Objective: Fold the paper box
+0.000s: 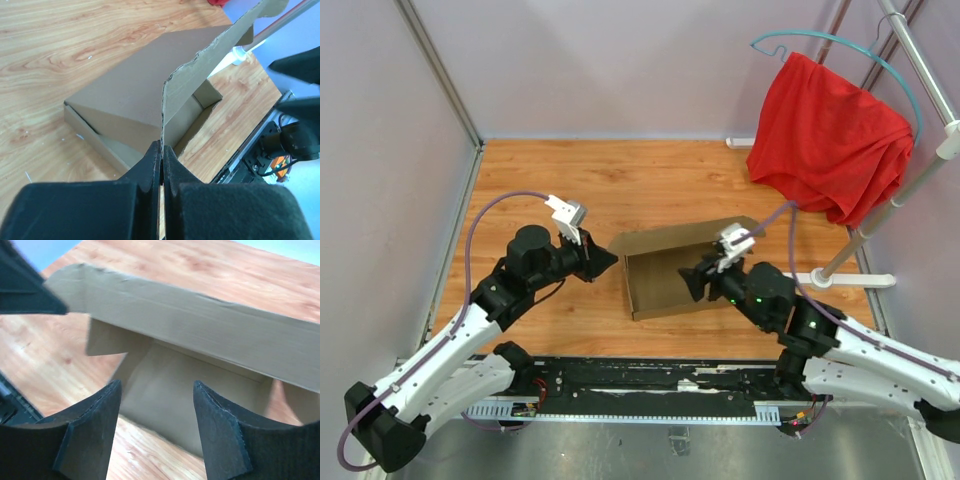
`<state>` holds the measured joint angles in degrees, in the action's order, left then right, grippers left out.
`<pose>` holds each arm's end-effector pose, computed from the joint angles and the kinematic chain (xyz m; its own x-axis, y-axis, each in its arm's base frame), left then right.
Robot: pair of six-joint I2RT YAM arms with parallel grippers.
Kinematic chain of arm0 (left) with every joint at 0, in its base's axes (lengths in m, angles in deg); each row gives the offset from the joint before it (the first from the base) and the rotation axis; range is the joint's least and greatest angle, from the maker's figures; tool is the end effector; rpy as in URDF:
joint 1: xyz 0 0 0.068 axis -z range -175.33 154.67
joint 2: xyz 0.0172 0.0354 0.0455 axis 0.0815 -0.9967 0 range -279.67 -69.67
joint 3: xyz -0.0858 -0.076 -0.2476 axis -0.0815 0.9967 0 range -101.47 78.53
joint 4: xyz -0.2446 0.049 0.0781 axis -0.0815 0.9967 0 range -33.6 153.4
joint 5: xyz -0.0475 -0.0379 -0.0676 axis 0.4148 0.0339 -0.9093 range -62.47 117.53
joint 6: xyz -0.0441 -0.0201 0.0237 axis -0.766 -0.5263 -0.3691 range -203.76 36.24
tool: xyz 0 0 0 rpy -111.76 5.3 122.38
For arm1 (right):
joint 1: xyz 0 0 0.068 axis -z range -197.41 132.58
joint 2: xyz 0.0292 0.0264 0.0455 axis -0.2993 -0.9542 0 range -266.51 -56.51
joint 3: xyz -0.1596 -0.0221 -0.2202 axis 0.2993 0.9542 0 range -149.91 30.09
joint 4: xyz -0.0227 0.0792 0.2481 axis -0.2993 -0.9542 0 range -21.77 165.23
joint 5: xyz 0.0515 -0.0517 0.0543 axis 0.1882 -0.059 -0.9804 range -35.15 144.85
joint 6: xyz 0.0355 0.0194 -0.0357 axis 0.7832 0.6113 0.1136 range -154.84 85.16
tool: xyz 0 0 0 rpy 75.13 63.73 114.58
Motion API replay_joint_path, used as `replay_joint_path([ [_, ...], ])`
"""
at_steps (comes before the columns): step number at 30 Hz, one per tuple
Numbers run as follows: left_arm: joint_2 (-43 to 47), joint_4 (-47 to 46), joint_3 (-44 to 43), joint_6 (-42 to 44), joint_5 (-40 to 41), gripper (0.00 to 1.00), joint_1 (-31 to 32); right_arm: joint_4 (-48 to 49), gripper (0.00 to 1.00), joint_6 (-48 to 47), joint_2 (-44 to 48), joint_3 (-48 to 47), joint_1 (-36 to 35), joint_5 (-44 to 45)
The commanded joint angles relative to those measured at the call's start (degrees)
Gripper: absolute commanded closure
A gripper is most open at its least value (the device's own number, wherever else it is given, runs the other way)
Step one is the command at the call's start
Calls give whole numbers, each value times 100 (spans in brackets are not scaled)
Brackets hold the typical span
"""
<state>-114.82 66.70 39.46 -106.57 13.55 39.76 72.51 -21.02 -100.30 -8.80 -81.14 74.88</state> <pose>0.1488 -0.1150 0.3037 -0.5025 -0.1067 -0.8580 0.5994 0.6721 -0.4347 0.0929 0.1606 0.3208 -0.2224 0.0567 -0.9733 -0.6581 0.7278 0.1928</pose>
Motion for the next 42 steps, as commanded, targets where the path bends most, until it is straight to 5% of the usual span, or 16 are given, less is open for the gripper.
replay_joint_path([
  [1,183,207,26,-57,89,100,50,-1447,39,48,808,32,-61,1727],
  [12,-41,425,-701,-146,781,100,50,-2691,27,677,-41,-215,582,3134],
  [24,-727,562,-1401,-48,970,100,53,-1557,25,-706,179,-339,2943,-384],
  [42,-555,547,-1152,65,1012,100,50,-550,20,-822,-1456,-890,4286,-1704],
])
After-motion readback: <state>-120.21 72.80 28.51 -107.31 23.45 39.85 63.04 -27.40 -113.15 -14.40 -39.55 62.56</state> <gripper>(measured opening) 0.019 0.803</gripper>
